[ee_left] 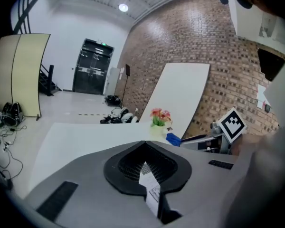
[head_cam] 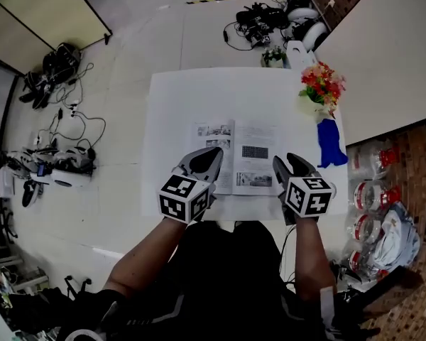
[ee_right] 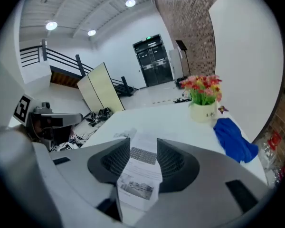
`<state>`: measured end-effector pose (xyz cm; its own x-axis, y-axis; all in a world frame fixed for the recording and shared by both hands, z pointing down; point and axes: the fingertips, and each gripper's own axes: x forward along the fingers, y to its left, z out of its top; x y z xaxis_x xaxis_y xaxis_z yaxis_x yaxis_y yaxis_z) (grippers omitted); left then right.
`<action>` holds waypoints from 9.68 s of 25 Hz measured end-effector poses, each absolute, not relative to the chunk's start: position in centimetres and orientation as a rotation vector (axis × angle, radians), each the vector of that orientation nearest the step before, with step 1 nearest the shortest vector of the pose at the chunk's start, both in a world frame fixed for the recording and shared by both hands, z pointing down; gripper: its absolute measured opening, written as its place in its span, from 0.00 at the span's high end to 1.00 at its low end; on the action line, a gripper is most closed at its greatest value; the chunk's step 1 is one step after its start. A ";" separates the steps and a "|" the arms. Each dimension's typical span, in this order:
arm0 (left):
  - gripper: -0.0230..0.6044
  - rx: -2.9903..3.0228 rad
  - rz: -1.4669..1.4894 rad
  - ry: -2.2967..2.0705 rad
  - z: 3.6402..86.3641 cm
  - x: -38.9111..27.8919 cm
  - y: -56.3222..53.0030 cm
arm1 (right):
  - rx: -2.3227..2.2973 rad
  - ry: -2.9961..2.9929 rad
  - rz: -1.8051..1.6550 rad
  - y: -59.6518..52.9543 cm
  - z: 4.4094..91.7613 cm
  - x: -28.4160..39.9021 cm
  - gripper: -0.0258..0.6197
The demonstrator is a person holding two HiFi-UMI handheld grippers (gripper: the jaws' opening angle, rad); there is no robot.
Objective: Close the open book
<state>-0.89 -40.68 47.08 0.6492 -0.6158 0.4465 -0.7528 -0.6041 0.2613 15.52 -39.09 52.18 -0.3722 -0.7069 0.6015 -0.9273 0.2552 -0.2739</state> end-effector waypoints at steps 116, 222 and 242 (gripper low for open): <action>0.95 2.163 0.270 -1.037 52.6 -16.0 -40.0 | 1.268 -2.142 1.137 -45.1 51.9 -0.8 0.91; 0.96 2.652 0.020 -1.313 32.9 -0.7 -2.9 | 1.490 -2.706 0.180 -1.6 29.9 17.3 0.96; 0.96 2.627 0.017 -1.471 30.9 -5.3 24.8 | 1.439 -2.776 0.166 22.7 28.9 13.0 0.96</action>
<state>-5.34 24.79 30.93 0.5248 -0.8480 0.0736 -0.8495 -0.5164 0.1080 13.03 22.74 28.86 -0.5775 -0.8143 0.0582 -0.8154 0.5719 -0.0894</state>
